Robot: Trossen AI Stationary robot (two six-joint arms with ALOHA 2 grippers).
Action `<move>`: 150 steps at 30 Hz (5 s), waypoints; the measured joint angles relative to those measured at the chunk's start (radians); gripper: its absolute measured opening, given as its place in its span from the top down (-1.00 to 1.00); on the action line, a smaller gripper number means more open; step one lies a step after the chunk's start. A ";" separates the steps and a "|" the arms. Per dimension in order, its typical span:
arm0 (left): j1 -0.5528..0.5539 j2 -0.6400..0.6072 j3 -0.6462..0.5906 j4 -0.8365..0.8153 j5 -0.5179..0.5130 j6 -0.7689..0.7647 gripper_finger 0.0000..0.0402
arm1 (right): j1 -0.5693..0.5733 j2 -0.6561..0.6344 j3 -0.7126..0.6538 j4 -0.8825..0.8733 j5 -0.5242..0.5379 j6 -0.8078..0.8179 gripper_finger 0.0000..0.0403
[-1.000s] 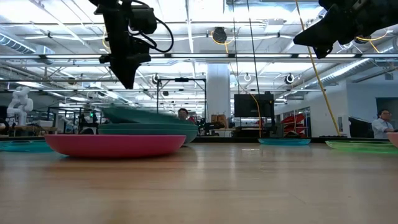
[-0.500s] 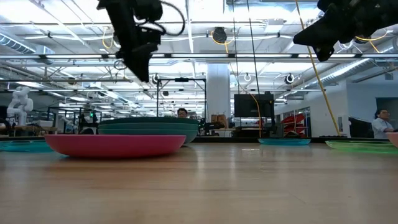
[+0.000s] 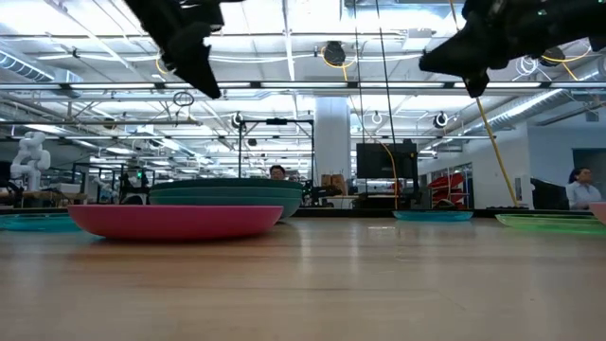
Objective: Stack plastic plates
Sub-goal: Stack the medium light pink plate on top of the big green plate
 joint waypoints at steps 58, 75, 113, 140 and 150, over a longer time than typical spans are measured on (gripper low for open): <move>-0.137 -0.384 -0.315 0.112 -0.009 -0.110 0.26 | 0.048 0.844 0.770 -1.270 -0.506 0.589 0.86; -0.136 -0.384 -0.315 0.110 -0.009 -0.121 0.26 | 0.245 0.851 0.769 -1.181 -0.501 1.098 0.28; -0.136 -0.384 -0.314 0.110 -0.010 -0.102 0.26 | 0.333 1.155 0.772 -1.133 -0.660 1.151 0.97; -0.136 -0.384 -0.314 0.146 -0.010 -0.054 0.26 | 0.231 1.154 1.332 -1.163 -0.253 0.219 0.99; -0.136 -0.384 -0.314 0.193 -0.081 -0.040 0.26 | 0.110 1.174 1.344 -1.219 -0.121 -0.238 0.99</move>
